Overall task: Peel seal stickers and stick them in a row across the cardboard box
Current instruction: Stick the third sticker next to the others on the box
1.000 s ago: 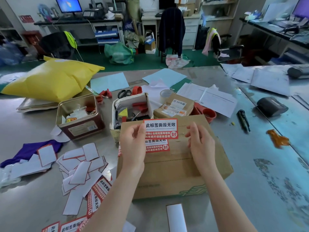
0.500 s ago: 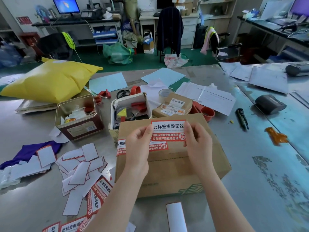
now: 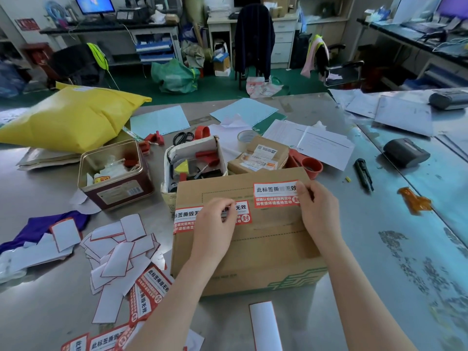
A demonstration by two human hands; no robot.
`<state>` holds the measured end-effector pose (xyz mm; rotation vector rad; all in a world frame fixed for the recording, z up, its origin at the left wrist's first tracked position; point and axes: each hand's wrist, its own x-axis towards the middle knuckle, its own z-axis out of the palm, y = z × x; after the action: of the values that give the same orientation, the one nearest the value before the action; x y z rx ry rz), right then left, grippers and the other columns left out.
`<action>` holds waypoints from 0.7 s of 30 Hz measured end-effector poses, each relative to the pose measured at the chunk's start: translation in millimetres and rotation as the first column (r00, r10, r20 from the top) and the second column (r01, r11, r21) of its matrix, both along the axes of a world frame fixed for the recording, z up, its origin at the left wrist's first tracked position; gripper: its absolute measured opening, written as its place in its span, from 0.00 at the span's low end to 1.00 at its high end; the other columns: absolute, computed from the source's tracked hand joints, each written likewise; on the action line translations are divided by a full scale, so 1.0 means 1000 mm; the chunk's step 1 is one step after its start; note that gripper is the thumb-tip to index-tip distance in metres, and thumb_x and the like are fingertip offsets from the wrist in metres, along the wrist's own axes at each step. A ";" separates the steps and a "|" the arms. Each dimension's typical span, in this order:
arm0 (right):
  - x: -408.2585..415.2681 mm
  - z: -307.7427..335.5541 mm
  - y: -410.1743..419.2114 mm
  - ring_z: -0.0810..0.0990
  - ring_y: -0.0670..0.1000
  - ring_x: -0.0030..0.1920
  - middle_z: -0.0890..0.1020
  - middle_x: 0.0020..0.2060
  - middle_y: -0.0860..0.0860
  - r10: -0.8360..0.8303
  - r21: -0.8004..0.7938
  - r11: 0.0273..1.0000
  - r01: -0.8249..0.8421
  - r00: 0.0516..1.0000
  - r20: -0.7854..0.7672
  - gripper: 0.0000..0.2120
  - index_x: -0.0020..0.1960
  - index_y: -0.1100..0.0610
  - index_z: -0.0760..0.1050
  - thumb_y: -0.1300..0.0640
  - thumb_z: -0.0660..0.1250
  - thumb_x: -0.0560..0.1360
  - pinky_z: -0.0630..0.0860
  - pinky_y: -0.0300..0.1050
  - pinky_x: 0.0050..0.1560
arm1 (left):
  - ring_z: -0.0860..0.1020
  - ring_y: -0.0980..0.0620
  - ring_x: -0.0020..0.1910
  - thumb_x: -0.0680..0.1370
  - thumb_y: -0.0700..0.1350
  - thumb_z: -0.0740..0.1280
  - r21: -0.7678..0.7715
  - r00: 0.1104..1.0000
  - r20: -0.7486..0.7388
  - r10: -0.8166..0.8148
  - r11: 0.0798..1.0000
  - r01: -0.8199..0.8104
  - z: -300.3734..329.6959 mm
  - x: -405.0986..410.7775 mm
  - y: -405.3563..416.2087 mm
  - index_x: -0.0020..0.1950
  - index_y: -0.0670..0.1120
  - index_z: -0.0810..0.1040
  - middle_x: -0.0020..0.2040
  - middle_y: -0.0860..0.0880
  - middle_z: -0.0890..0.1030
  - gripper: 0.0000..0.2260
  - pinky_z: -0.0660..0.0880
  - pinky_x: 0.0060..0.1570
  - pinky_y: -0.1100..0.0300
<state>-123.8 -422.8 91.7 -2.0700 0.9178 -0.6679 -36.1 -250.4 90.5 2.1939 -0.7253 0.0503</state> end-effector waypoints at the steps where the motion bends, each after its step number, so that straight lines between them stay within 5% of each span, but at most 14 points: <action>1: 0.001 -0.001 0.001 0.74 0.45 0.36 0.78 0.37 0.47 0.010 0.000 1.000 -0.010 0.999 -0.035 0.14 0.43 0.56 0.74 0.50 0.57 0.80 0.66 0.39 0.33 | 0.74 0.60 0.53 0.79 0.44 0.62 0.049 0.999 0.009 -0.034 0.998 0.034 -0.001 0.000 0.000 0.59 0.45 0.78 0.56 0.52 0.80 0.11 0.64 0.52 0.78; 4: 0.002 -0.003 0.004 0.74 0.51 0.38 0.78 0.37 0.50 0.016 -0.034 0.999 -0.021 0.991 -0.133 0.16 0.43 0.58 0.74 0.48 0.56 0.80 0.66 0.45 0.34 | 0.72 0.56 0.62 0.79 0.42 0.61 0.148 0.993 0.031 -0.110 0.983 0.104 -0.004 0.001 0.001 0.65 0.46 0.75 0.62 0.52 0.77 0.14 0.63 0.63 0.66; 21: 0.004 -0.005 0.013 0.75 0.53 0.40 0.78 0.37 0.48 -0.004 -0.193 0.980 -0.048 0.965 -0.260 0.16 0.43 0.55 0.73 0.47 0.54 0.80 0.65 0.45 0.35 | 0.68 0.56 0.66 0.79 0.42 0.59 0.264 0.980 0.085 -0.179 0.953 0.151 -0.009 0.002 0.004 0.68 0.47 0.72 0.66 0.52 0.73 0.16 0.60 0.68 0.61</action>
<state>-120.2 -409.5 86.8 -2.3835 1.0051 -0.4989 -34.2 -246.2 81.8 2.3795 -1.0243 -0.0110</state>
